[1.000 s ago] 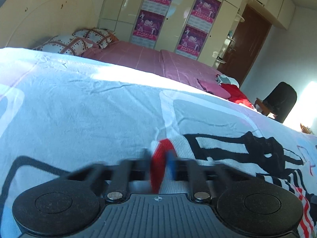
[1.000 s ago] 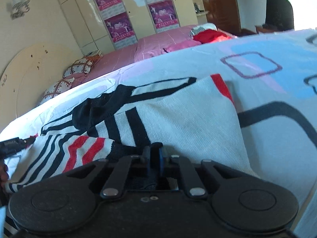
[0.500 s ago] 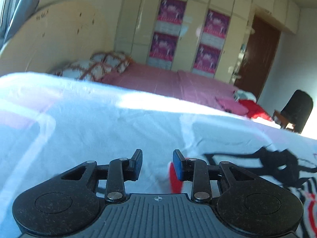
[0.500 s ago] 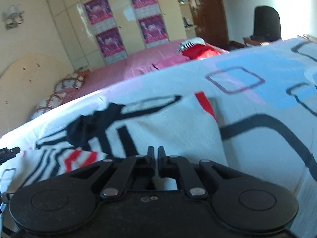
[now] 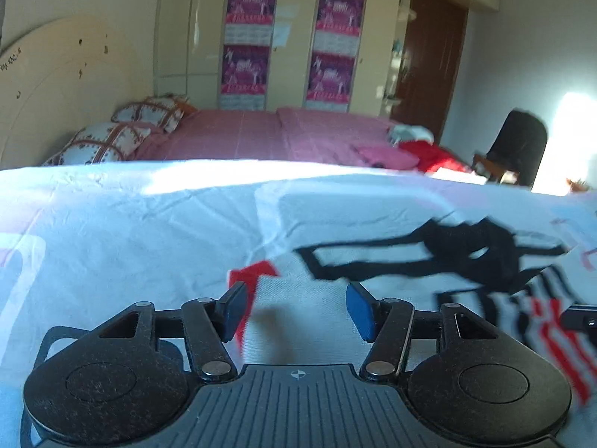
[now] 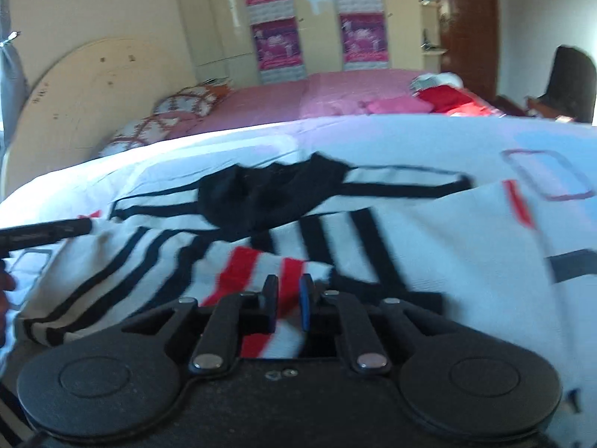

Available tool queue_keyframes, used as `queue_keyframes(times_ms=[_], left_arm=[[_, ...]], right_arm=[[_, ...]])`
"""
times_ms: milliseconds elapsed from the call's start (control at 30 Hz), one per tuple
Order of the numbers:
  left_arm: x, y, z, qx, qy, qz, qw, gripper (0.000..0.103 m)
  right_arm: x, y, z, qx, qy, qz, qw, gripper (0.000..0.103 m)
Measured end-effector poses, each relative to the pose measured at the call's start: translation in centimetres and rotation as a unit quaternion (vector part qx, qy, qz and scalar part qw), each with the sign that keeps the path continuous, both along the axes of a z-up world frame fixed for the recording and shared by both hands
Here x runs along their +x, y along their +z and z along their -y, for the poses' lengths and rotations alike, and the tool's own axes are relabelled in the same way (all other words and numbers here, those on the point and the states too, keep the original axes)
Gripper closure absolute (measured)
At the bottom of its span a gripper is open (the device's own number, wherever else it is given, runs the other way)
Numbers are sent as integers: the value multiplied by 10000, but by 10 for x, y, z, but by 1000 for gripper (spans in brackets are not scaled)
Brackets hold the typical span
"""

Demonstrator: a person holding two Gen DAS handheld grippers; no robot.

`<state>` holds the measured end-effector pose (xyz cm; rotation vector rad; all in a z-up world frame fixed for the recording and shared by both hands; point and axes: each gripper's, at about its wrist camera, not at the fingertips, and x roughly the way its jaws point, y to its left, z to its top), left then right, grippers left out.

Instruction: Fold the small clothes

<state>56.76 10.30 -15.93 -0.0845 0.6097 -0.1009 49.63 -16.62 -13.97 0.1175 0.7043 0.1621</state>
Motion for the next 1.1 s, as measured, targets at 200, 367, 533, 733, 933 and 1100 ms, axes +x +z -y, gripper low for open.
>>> queue_keyframes(times_ms=[200, 367, 533, 733, 933, 1100], left_arm=[[-9, -13, 77, 377, -915, -404, 9943, 45], [-34, -5, 71, 370, -720, -28, 9967, 42], [-77, 14, 34, 154, -221, 294, 9992, 42], [-90, -17, 37, 463, -44, -54, 9989, 42], [-80, -10, 47, 623, -21, 59, 9980, 42], [-79, -14, 47, 602, 47, 53, 9982, 42]], right_arm=[[6, -13, 4, 7, 29, -46, 10000, 93], [-5, 10, 44, 258, -672, 100, 9974, 73], [-22, 9, 106, 1372, -1075, -167, 9846, 64], [-10, -18, 87, 1117, -716, -557, 9896, 72], [-17, 5, 84, 878, -570, 45, 9945, 98], [-25, 1, 83, 716, -643, -28, 9954, 98]])
